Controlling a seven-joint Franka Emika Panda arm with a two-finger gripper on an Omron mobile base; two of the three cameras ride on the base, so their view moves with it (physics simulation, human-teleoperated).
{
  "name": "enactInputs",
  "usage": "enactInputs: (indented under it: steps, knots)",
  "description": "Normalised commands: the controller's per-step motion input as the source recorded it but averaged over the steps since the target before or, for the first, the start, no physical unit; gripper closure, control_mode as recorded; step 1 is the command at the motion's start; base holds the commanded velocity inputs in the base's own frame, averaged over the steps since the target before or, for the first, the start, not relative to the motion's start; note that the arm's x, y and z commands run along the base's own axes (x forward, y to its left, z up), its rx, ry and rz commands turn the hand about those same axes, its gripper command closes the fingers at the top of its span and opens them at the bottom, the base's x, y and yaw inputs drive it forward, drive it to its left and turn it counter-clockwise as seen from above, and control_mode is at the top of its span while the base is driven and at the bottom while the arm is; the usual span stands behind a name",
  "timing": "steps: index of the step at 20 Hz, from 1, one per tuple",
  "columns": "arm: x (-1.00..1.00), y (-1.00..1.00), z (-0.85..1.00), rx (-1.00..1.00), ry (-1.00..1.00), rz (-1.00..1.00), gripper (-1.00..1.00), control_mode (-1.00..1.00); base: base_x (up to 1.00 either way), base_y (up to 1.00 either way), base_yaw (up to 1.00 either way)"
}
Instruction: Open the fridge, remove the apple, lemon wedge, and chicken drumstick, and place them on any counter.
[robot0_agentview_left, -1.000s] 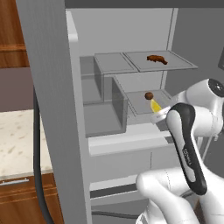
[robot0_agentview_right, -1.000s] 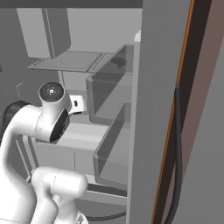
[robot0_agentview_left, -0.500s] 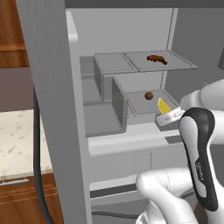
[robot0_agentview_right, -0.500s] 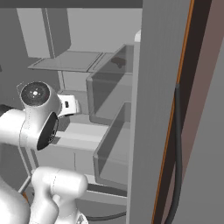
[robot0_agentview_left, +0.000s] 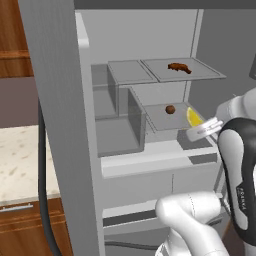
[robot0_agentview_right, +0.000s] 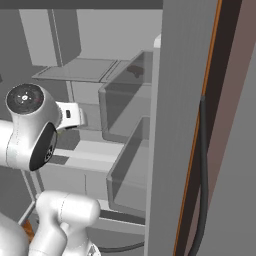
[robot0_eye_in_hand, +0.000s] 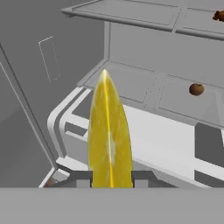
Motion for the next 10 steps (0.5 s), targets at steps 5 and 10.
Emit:
enactInputs:
  steps: [5,10]
  knots:
    - [-0.03,0.01,0.00,-0.01,0.00,0.00,1.00,-1.00,0.00,0.00,0.00]
    - [0.00,0.00,0.00,0.00,0.00,0.00,1.00,1.00,-0.32,-0.04,-0.02]
